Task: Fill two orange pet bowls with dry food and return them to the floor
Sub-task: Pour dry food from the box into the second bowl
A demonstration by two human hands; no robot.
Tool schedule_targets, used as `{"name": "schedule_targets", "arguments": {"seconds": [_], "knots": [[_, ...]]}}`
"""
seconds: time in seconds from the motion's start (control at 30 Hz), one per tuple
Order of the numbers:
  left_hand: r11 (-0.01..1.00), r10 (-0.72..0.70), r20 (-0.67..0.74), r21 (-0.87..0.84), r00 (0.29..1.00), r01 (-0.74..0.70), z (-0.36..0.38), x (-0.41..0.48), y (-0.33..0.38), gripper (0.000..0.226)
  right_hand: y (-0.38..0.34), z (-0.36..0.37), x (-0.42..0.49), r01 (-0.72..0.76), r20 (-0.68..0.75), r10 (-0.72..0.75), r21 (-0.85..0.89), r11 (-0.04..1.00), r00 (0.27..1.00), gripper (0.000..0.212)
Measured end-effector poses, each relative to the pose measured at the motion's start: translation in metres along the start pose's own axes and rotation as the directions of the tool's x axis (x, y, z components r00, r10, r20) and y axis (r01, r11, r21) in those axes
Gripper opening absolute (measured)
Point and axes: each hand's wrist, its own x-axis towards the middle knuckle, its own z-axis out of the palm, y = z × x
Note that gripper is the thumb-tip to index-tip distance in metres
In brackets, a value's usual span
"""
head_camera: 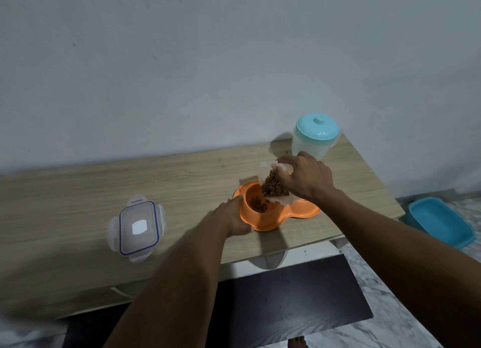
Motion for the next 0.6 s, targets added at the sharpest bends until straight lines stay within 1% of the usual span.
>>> {"name": "schedule_targets", "arguments": {"seconds": [0.2, 0.6], "knots": [[1.000, -0.005, 0.011, -0.008, 1.000, 0.005, -0.0005, -0.0018, 0.0014, 0.099, 0.0011, -0.0005, -0.0009, -0.003, -0.001, 0.003, 0.000, 1.000, 1.000, 0.050], [1.000, -0.008, 0.017, 0.013, 1.000, 0.007, -0.0033, -0.0049, 0.0018, 0.095, -0.0021, -0.0001, -0.0049, 0.012, -0.008, -0.012, -0.047, 0.999, 1.000, 0.047]]}}
